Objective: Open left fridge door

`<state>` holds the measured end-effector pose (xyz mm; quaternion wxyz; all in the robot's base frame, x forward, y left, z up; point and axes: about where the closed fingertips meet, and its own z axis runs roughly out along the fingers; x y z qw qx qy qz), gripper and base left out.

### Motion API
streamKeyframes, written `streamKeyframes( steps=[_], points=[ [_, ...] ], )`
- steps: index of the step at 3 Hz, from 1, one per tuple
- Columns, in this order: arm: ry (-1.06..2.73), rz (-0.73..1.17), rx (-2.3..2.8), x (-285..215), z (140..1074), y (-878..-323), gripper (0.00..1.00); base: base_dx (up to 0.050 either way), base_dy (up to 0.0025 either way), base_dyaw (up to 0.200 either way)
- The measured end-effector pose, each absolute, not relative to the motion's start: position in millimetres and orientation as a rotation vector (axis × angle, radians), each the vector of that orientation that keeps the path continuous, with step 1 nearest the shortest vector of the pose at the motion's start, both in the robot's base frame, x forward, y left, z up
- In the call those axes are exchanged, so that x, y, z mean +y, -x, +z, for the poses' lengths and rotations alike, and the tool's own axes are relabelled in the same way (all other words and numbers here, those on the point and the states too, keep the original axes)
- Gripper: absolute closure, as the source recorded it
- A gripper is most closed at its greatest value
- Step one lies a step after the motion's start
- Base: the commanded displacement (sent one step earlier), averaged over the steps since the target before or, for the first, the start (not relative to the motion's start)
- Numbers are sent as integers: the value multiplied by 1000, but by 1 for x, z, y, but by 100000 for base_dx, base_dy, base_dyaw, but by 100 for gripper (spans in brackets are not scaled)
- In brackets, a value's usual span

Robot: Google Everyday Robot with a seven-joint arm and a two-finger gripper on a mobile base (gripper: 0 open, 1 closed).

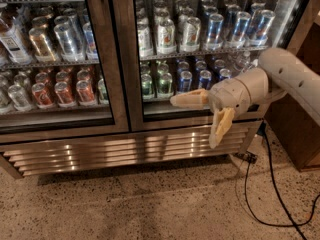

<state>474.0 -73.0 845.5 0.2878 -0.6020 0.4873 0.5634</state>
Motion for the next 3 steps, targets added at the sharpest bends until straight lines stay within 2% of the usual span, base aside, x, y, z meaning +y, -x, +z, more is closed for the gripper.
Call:
streamKeyframes(
  steps=[2, 3],
  points=[
    [1511, 1574, 1212, -58, 845, -485, 0, 0, 0, 0],
    [1431, 1503, 1259, -56, 846, -491, 0, 0, 0, 0]
  ],
)
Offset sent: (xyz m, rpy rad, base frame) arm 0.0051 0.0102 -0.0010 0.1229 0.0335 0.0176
